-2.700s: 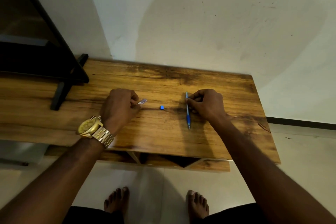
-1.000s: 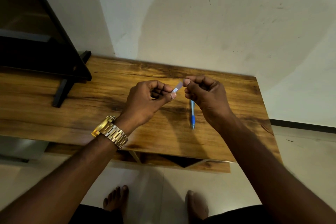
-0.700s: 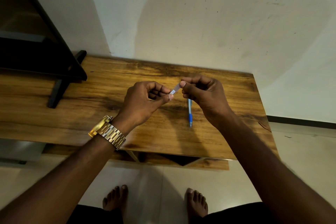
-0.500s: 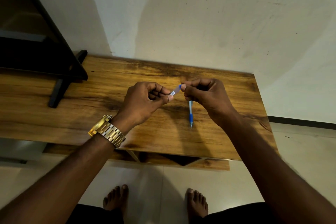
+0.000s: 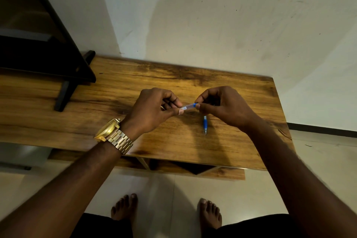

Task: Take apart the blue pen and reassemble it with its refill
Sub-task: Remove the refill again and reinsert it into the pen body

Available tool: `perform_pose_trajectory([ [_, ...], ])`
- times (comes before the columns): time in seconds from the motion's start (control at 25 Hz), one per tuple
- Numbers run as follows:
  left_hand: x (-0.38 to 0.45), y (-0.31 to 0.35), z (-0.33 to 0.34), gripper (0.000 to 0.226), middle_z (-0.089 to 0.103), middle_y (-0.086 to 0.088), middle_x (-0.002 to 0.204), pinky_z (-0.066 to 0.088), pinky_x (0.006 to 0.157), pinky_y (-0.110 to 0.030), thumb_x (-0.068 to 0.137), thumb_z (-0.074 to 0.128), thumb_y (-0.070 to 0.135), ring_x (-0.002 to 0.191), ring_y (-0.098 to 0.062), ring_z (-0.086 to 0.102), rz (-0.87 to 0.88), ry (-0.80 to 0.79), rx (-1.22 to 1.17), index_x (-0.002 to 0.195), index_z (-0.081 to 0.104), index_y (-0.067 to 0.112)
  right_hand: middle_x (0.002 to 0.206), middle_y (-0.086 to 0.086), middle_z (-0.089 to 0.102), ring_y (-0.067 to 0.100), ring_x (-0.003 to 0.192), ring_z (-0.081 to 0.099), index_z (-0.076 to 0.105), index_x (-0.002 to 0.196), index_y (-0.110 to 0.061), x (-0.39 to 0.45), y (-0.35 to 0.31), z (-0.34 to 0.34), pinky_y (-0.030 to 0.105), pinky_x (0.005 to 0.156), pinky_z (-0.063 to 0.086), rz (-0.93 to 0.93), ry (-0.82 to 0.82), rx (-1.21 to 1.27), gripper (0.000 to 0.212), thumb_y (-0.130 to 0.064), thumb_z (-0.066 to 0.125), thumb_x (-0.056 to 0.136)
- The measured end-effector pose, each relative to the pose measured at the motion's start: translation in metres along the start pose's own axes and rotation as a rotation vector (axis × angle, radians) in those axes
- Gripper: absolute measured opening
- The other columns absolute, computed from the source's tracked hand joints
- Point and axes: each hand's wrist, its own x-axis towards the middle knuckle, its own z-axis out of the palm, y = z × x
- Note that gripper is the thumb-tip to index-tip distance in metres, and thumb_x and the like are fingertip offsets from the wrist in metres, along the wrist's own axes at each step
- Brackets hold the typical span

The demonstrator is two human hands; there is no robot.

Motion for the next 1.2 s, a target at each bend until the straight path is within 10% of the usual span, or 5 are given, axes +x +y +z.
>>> perform_pose_trajectory([
  [0.44,-0.003,0.002,0.001,0.017,0.078,0.015,0.086,0.059,0.07,-0.015,0.084,0.092,0.026,0.082,-0.001,0.073,0.05,-0.108,0.097,0.1,0.083,0.027,0.095,-0.008,0.081,0.005,0.087,0.077,0.08,0.106,-0.017,-0.004,-0.003,-0.007,0.017,0.076,0.057,-0.069,-0.186,-0.245,0.009,-0.016,0.08,0.097],
  [0.72,-0.002,0.001,-0.001,0.016,0.079,0.018,0.08,0.051,0.064,-0.006,0.082,0.094,0.033,0.079,0.005,0.073,-0.022,-0.049,0.036,0.094,0.084,0.032,0.091,0.007,0.084,0.02,0.085,0.081,0.082,0.105,-0.008,-0.002,0.001,-0.002,0.031,0.08,0.066,0.008,-0.118,0.153,0.01,-0.012,0.081,0.096],
  [0.96,0.005,-0.005,0.009,0.019,0.081,0.014,0.076,0.052,0.061,-0.008,0.078,0.096,0.036,0.066,0.007,0.073,-0.253,0.187,-0.078,0.09,0.086,0.026,0.085,-0.005,0.082,0.009,0.076,0.079,0.083,0.101,-0.019,0.008,0.006,0.001,0.031,0.078,0.067,0.123,0.395,-0.088,0.013,-0.03,0.079,0.099],
  [1.2,0.007,-0.019,0.021,0.019,0.076,0.014,0.071,0.046,0.054,-0.003,0.078,0.097,0.033,0.062,0.007,0.066,-0.388,0.239,0.053,0.086,0.087,0.019,0.071,-0.002,0.074,0.006,0.06,0.069,0.083,0.088,-0.015,0.015,0.021,0.016,0.013,0.047,0.045,0.369,0.397,-0.359,0.027,-0.042,0.086,0.09],
])
